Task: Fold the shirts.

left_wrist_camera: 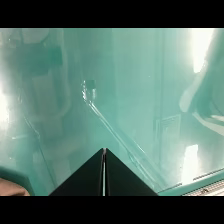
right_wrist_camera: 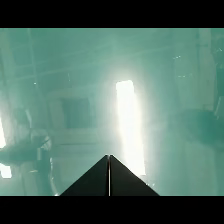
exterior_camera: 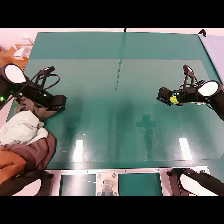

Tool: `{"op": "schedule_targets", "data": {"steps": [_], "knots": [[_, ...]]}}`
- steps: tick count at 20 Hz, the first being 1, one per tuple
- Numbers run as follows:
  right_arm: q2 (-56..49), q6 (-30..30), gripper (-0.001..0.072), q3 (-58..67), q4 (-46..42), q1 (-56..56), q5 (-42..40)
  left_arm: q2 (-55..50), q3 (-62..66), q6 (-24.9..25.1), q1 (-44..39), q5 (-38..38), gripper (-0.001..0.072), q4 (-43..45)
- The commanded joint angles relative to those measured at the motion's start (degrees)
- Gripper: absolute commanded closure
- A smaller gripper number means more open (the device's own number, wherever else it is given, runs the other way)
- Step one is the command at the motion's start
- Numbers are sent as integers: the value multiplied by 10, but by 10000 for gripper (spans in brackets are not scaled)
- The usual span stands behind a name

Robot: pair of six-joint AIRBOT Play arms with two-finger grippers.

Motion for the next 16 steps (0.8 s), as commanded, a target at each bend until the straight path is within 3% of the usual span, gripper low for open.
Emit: {"op": "schedule_targets", "data": {"steps": [1, 16], "knots": [[0, 0, 700, 0, 0, 0, 0, 0, 0, 0, 0, 0, 687, 0], [0, 0, 700, 0, 0, 0, 0, 0, 0, 0, 0, 7, 687, 0]]}}
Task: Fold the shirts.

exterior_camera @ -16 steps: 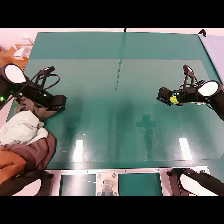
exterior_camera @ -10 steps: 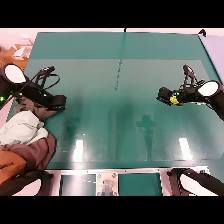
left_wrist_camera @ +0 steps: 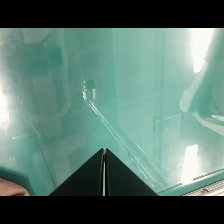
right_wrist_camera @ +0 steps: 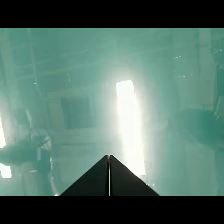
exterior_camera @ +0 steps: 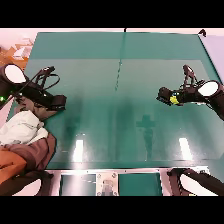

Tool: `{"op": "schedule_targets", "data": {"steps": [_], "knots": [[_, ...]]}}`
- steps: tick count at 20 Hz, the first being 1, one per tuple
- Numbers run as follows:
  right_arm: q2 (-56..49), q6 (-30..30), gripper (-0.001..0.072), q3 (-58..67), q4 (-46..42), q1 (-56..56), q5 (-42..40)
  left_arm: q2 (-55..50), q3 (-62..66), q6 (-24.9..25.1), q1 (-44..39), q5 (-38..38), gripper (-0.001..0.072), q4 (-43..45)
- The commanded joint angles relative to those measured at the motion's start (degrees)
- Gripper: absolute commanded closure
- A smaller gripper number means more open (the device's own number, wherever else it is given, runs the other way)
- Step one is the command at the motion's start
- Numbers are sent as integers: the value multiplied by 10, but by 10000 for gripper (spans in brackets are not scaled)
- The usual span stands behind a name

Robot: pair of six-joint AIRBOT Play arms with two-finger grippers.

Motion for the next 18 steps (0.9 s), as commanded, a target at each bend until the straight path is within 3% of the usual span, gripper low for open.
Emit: {"op": "schedule_targets", "data": {"steps": [1, 8, 13, 15, 16, 17, 18], "knots": [[0, 0, 700, 0, 0, 0, 0, 0, 0, 0, 0, 31, 686, 0], [0, 0, 700, 0, 0, 0, -17, 0, 0, -9, 0, 192, 686, -1], [-1, 0, 700, -9, 4, 2, -22, 0, 0, -20, 0, 219, 686, -2], [-1, 0, 686, -11, 4, 0, -28, 0, 0, -10, 2, 270, 685, 93], [-1, 0, 593, -11, 4, 0, -32, -1, -1, -10, 2, 285, 516, 171], [-1, 0, 475, -11, 4, 0, -37, -5, -1, -21, 3, 292, 25, 249], [-1, 0, 427, -11, 4, 0, -41, -12, -2, -45, 9, 289, -2, 297]]}}
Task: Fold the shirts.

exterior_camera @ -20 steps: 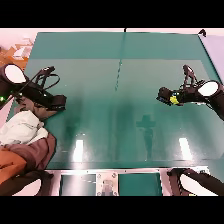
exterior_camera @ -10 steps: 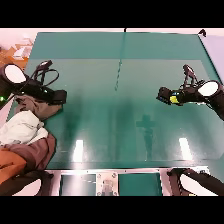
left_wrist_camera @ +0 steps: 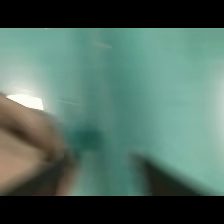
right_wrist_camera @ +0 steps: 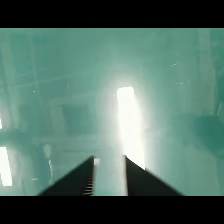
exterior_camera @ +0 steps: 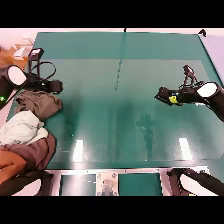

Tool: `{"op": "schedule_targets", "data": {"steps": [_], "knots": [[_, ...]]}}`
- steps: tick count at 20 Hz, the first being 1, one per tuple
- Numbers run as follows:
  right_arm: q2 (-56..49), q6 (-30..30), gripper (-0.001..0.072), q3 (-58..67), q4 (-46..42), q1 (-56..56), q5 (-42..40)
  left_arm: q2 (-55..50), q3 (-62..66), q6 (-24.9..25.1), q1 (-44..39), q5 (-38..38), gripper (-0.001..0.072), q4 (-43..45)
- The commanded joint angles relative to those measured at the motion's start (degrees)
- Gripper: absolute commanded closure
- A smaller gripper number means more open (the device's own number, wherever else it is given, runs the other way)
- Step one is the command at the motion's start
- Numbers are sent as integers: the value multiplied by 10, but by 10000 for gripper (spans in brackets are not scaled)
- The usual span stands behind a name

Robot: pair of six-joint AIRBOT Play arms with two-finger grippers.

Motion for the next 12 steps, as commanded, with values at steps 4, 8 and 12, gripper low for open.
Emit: {"op": "schedule_targets", "data": {"steps": [4, 8, 12], "knots": [[0, 0, 374, -1, 0, 0, -12, -95, -3, -21, 44, -92, -13, 172], [0, 0, 300, -1, 0, -1, -18, -174, -3, -21, 44, -154, -13, 168], [0, 0, 430, -1, 0, -1, -18, -189, 2, -11, 44, -130, 649, 170]]}}
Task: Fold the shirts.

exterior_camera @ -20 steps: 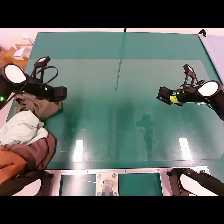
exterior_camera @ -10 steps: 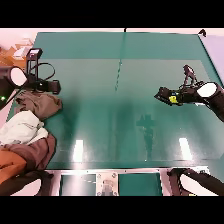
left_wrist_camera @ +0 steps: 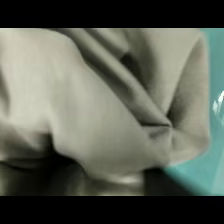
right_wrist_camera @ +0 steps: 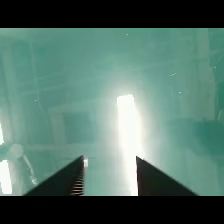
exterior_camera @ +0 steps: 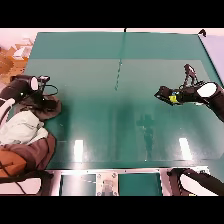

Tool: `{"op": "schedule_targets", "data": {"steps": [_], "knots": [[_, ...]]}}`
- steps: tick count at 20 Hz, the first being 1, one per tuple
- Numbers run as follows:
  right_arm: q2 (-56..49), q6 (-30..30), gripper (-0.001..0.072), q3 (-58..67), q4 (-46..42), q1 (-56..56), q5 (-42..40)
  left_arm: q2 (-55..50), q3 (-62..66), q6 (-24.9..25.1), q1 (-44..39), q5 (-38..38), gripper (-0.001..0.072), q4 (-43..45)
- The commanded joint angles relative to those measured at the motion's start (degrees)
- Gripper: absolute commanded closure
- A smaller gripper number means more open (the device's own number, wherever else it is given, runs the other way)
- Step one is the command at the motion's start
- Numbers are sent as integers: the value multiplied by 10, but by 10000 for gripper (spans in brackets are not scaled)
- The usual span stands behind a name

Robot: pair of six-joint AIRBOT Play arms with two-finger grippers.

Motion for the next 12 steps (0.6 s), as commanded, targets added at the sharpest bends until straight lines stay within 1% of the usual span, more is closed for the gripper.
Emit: {"op": "schedule_targets", "data": {"steps": [1, 2, 3, 5, 8, 10, 12], "knots": [[0, 0, 539, 0, 0, 0, -1, -19, 14, 33, 1, -4, 687, 8], [0, 0, 652, 0, 0, 0, -1, -19, 33, 36, 1, -7, 688, 6], [0, 0, 701, 0, 0, -1, -1, -19, 59, 36, -4, -14, 688, 1], [1, 0, 702, 3, 0, -5, 2, -18, 127, 56, -38, -40, 689, -9], [1, 0, 702, 18, 0, -26, 30, -11, 237, 75, -146, -70, 690, -56], [1, 0, 702, 31, 0, -48, 58, -11, 301, 75, -233, -61, 690, -94], [1, 0, 702, 38, 0, -69, 79, -11, 344, 74, -316, -20, 689, -100]]}}
